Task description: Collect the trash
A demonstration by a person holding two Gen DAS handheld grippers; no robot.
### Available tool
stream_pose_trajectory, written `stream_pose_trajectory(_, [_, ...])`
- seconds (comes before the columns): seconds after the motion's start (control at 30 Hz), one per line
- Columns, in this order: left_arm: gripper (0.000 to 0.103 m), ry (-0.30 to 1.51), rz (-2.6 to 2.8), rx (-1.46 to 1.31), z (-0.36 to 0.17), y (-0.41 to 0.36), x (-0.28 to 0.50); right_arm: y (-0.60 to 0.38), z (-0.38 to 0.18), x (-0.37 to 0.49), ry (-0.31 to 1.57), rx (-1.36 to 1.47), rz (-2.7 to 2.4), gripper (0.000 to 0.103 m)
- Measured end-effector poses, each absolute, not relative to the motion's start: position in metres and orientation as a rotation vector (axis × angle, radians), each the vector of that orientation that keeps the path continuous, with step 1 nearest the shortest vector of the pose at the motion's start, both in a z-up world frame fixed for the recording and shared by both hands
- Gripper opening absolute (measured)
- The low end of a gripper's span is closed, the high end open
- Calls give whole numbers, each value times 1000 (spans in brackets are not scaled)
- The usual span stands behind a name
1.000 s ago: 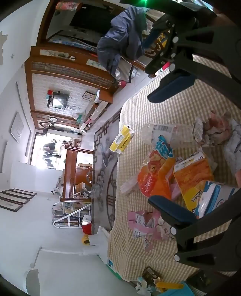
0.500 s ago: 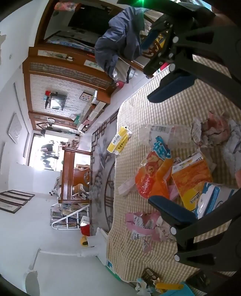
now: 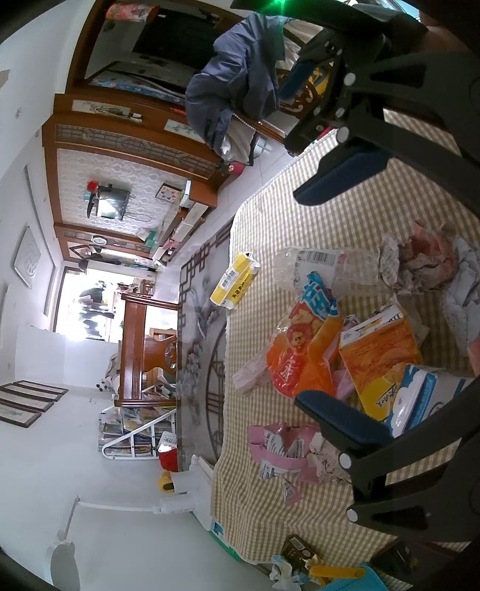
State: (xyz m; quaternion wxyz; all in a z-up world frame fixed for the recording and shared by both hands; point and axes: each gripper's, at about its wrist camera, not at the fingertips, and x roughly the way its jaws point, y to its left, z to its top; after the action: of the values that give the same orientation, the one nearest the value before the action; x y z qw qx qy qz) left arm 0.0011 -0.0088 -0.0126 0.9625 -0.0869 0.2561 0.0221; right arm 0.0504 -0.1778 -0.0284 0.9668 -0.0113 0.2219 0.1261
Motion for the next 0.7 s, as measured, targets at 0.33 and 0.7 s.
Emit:
stream_pose_trajectory(0.33, [98, 522, 44, -174, -14, -8, 2, -177, -31, 51, 454, -25, 256, 96])
stream_pose_trajectory(0.7, [98, 528, 45, -172, -19, -8, 0, -176, -32, 51, 458, -25, 256, 96])
